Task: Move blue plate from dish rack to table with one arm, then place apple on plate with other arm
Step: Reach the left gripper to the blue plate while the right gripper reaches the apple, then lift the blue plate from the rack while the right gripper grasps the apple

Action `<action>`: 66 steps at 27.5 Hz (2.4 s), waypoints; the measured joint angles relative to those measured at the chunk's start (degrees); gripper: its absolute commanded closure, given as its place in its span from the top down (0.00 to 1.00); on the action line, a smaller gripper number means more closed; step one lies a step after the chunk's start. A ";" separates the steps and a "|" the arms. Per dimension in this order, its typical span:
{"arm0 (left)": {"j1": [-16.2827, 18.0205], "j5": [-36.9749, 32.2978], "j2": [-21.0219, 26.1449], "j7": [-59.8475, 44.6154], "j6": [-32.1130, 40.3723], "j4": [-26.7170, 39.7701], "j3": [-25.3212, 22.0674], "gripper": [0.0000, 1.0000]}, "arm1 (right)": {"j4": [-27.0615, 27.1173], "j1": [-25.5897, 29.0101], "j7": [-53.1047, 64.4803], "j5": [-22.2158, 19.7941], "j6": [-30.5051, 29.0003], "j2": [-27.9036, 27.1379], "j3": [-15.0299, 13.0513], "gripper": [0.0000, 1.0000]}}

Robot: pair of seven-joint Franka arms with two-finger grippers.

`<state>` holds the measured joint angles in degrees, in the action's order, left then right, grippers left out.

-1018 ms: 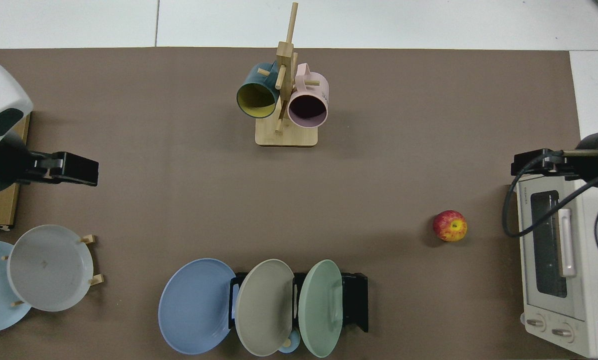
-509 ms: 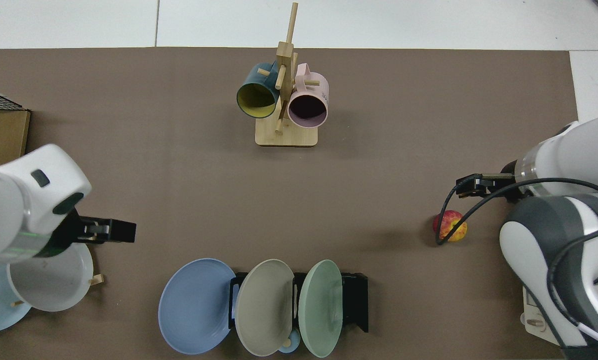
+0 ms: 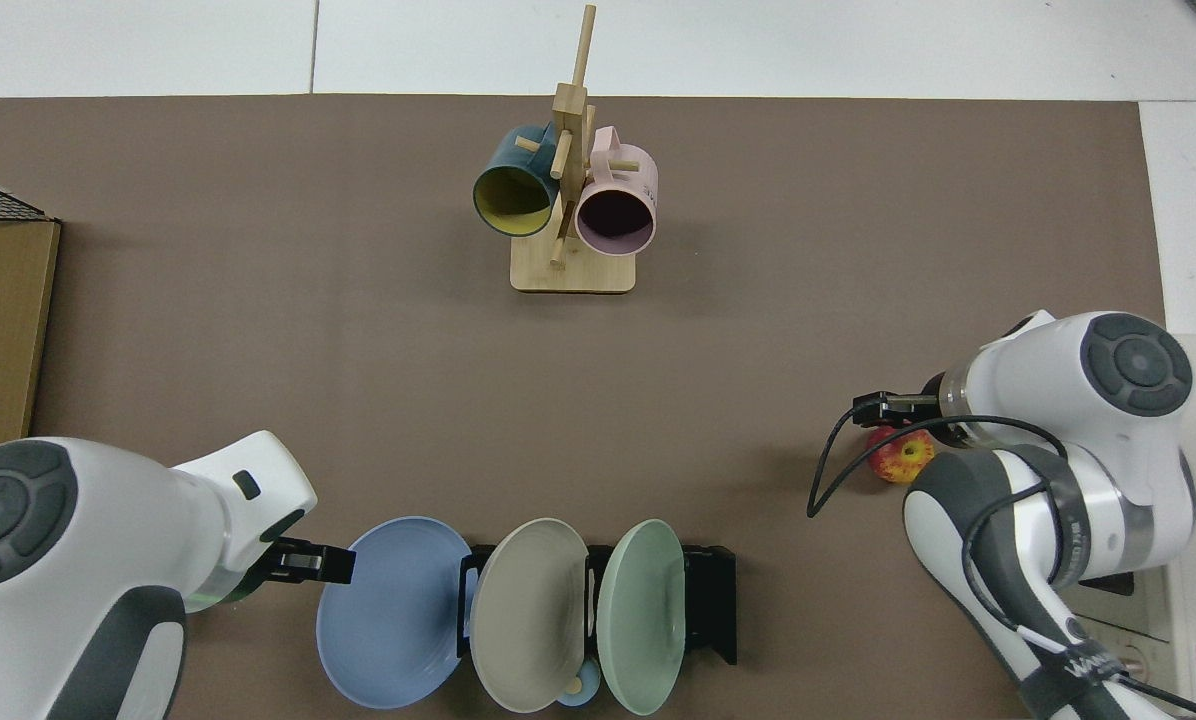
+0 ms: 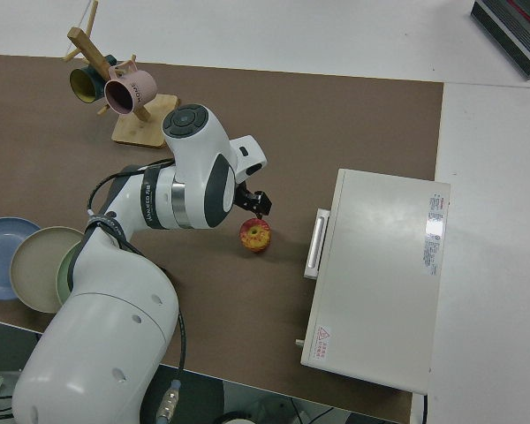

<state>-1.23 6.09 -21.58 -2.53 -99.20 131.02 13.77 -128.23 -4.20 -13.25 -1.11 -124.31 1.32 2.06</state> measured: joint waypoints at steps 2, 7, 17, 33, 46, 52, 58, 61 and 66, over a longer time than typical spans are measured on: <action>0.00 0.12 -0.07 0.00 -0.50 1.62 0.50 0.97 | -0.56 -0.12 0.00 -0.07 -0.41 -0.54 0.00 1.00; 0.00 1.79 -0.53 0.03 -1.18 4.13 1.38 0.91 | -1.53 -0.07 0.76 -0.62 -0.52 -1.12 -0.09 1.00; -0.01 2.51 -0.91 0.09 -4.60 7.90 3.36 0.81 | -4.26 0.61 1.77 -2.23 -3.12 -1.97 -0.39 0.98; 0.01 2.40 -0.92 0.27 -5.48 8.72 3.90 0.00 | -4.81 0.94 1.06 -2.29 -4.85 -4.65 -0.46 0.00; 0.24 0.79 -1.35 0.48 -3.94 6.69 3.57 0.00 | 10.31 2.39 0.16 -2.06 11.18 -1.37 -0.60 0.00; 0.38 -0.88 -1.83 0.32 1.33 2.32 3.01 0.00 | 18.17 2.34 -0.30 -1.96 18.03 -1.13 -0.54 0.00; 1.14 -1.00 -2.11 0.17 4.31 -2.91 2.28 0.00 | 20.22 2.31 -2.61 0.03 17.41 -1.35 -0.43 0.00; 1.36 -0.98 -2.13 0.01 5.44 -5.73 1.41 0.00 | 20.22 2.27 -3.43 0.72 16.30 -1.78 -0.38 0.00; 1.66 -0.96 -1.69 0.01 6.72 -9.04 -0.52 0.00 | 20.22 1.96 -5.91 0.82 15.61 -2.37 -0.21 0.00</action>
<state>0.44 5.13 -23.26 -2.52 -92.48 121.98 13.25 -108.01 -2.24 -19.16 -0.29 -108.70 -1.05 1.85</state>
